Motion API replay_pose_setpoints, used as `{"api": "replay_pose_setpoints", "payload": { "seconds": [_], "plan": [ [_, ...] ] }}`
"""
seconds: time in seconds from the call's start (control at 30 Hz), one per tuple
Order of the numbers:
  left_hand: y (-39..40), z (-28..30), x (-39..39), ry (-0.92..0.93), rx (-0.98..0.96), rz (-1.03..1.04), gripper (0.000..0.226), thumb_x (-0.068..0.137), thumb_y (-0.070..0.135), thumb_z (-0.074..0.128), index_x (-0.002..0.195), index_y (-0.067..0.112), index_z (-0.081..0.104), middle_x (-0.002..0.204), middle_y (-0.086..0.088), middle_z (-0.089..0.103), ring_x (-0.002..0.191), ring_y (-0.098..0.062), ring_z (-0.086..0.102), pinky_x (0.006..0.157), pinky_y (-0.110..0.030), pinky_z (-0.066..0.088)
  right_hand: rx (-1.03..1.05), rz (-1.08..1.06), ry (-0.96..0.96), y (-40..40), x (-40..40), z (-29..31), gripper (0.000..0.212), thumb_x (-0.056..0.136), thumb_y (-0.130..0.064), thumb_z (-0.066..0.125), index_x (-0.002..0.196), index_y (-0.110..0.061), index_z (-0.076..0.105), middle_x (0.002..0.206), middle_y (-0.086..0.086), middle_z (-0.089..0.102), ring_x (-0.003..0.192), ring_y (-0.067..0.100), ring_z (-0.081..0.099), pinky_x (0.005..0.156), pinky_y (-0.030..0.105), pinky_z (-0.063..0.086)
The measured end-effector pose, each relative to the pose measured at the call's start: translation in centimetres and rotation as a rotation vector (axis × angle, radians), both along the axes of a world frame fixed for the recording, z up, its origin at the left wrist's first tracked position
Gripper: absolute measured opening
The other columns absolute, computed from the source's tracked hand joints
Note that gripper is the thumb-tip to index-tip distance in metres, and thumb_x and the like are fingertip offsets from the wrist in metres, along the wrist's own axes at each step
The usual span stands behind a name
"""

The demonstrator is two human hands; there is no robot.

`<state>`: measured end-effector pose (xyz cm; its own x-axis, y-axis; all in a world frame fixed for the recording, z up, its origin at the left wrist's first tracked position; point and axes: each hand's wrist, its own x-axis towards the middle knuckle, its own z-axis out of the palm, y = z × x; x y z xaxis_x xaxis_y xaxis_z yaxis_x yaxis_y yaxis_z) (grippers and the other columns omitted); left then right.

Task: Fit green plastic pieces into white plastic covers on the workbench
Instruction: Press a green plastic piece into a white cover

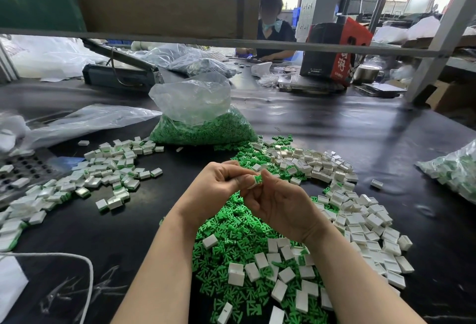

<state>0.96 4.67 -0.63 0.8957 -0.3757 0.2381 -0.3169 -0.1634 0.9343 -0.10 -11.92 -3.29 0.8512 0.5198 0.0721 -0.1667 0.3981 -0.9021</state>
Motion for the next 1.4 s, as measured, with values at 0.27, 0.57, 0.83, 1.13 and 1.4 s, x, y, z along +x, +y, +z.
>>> {"api": "replay_pose_setpoints", "payload": {
  "seconds": [0.27,0.57,0.83,1.13,1.4],
  "plan": [
    [-0.18,0.07,-0.06,-0.025,-0.028,-0.032,0.023,0.086,0.006,0.067,0.085,0.028,0.075,0.108,-0.034,0.062,0.082,0.025,0.051,0.076,0.001,0.039,0.013,-0.014,-0.002,-0.10,0.20,-0.20,0.036,0.087,-0.043,0.053,0.092,-0.009,0.063,0.076,0.002,0.060,0.062,0.010,0.049,0.058,0.020,0.036],
    [0.09,-0.13,0.05,0.031,-0.022,-0.038,0.030,0.084,0.010,0.069,0.078,0.038,0.077,0.099,-0.016,0.072,0.096,0.025,0.048,0.084,-0.003,0.038,0.038,-0.006,0.022,-0.04,0.04,-0.21,0.038,0.085,-0.042,0.053,0.094,-0.005,0.056,0.071,-0.001,0.060,0.058,0.008,0.047,0.055,0.015,0.040],
    [0.05,-0.20,0.18,0.039,0.014,-0.013,0.021,0.085,0.010,0.069,0.088,0.030,0.076,0.099,-0.013,0.073,0.099,0.027,0.044,0.086,-0.001,0.034,0.026,-0.015,0.013,-0.14,0.03,-0.17,0.033,0.090,-0.036,0.047,0.095,-0.005,0.057,0.074,0.000,0.059,0.060,0.008,0.045,0.057,0.016,0.039],
    [0.16,-0.53,0.50,0.060,0.016,-0.004,0.023,0.085,0.013,0.070,0.086,0.035,0.076,0.095,0.010,0.074,0.116,0.022,0.040,0.093,-0.008,0.032,0.016,-0.014,0.018,-0.14,0.03,-0.27,0.034,0.091,-0.037,0.046,0.091,-0.007,0.061,0.075,0.001,0.059,0.060,0.009,0.046,0.057,0.017,0.038],
    [0.23,-0.49,0.45,0.054,0.014,-0.012,0.025,0.085,0.012,0.070,0.081,0.036,0.076,0.089,0.007,0.076,0.109,0.023,0.044,0.091,-0.007,0.034,0.022,0.019,0.036,-0.23,0.06,-0.26,0.034,0.087,-0.038,0.051,0.095,-0.006,0.060,0.077,0.003,0.059,0.062,0.009,0.047,0.057,0.016,0.040]
  ]
}}
